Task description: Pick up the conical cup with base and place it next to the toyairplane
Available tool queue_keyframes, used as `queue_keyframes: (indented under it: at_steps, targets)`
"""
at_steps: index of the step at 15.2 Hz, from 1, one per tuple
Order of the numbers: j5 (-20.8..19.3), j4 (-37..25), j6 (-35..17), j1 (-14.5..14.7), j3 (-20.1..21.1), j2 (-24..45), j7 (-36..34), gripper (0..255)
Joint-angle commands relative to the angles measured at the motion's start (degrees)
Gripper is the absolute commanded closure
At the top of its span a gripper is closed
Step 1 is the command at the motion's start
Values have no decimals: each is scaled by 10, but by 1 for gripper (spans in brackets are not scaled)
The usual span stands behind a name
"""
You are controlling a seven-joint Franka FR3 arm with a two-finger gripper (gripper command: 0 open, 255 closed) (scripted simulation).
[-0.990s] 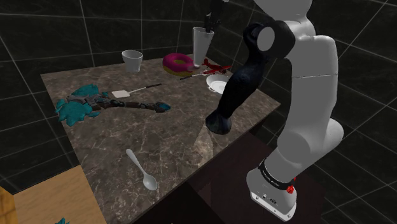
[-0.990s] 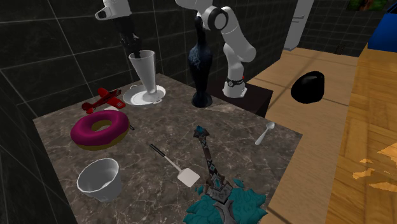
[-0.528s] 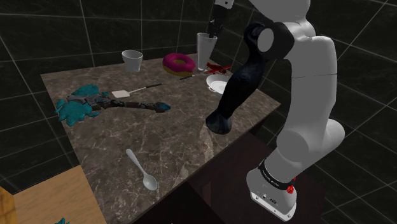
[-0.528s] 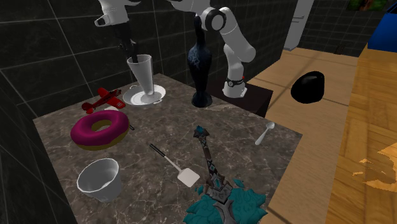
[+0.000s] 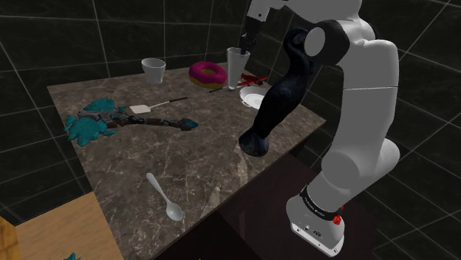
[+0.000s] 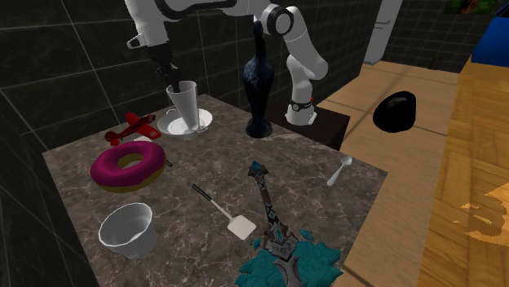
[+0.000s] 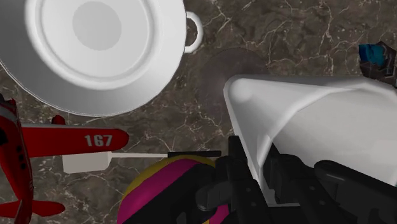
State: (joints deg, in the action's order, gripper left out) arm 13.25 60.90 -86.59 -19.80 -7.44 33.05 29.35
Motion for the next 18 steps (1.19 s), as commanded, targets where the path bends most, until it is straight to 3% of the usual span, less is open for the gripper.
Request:
queue_keyframes:
  at_steps: [1,13,18]
  targets:
    - [0,20,-17,2,0,-3,3,255]
    - [1,120,-111,8,0,-8,19,255]
    - [1,121,-112,8,0,-8,19,255]
